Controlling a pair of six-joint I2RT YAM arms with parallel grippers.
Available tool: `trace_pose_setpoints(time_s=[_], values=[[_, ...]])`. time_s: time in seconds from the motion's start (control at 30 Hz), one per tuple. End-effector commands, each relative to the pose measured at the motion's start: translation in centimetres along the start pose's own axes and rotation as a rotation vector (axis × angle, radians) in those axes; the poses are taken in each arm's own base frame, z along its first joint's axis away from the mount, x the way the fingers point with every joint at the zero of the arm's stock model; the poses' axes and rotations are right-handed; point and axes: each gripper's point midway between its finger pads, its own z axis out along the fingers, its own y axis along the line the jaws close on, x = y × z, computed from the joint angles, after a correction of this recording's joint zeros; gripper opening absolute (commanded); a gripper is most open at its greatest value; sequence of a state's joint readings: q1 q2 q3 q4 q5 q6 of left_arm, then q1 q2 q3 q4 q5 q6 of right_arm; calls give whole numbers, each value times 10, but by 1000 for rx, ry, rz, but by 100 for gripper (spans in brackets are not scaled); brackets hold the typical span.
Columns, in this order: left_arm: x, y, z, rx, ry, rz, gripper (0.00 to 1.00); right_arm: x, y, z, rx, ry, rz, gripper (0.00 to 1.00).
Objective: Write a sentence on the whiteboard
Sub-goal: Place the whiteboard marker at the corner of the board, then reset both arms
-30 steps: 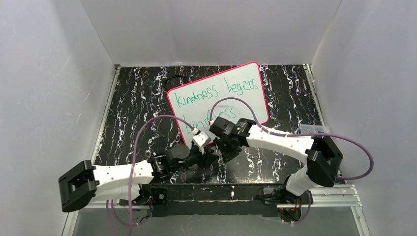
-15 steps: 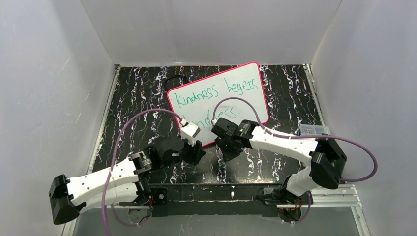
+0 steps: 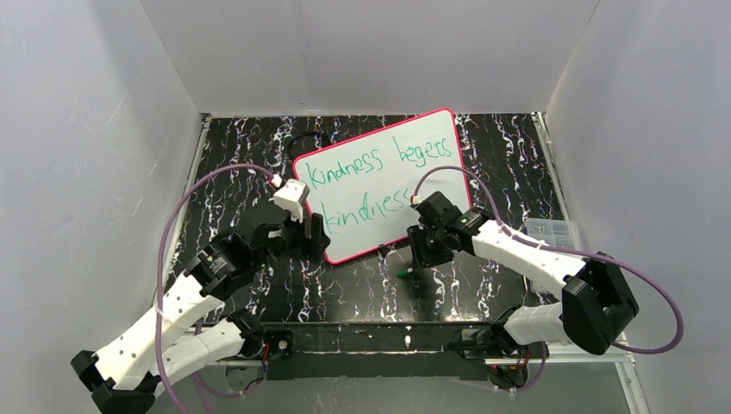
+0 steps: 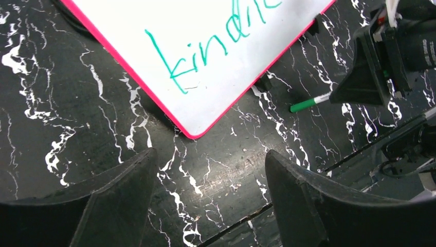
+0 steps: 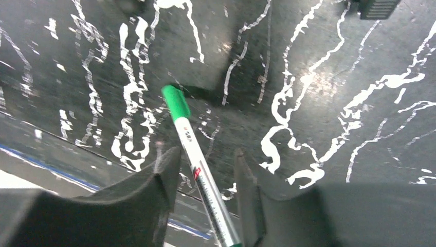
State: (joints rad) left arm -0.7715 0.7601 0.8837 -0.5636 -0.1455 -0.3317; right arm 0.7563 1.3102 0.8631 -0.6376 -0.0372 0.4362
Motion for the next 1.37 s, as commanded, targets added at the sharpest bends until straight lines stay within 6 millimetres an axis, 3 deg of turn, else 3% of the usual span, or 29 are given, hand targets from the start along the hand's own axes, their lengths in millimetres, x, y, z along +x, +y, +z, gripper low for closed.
trace_pose_setpoints(time_s=[0.0, 0.2, 0.33, 0.47, 0.57, 0.73, 0.9, 1.33], values=[[-11, 13, -13, -55, -8, -12, 77, -4, -12, 0, 21, -29, -24, 57], [-32, 46, -28, -216, -130, -13, 87, -32, -34, -19, 87, -161, 15, 83], [-40, 76, -40, -358, -181, 19, 96, -53, -57, -34, 146, -262, 61, 95], [-50, 104, -55, -507, -243, 52, 98, -81, -80, -59, 214, -421, 96, 98], [-54, 124, -65, -632, -278, 86, 98, -107, -88, -89, 252, -612, 96, 99], [-50, 156, -78, -865, -317, 84, 98, -125, -100, -135, 316, -895, 64, 99], [-47, 161, -78, -923, -294, 49, 98, -120, -109, -160, 346, -1069, 79, 99], [-47, 151, -77, -822, -349, -4, 98, -110, -119, -183, 382, -1178, 124, 99]])
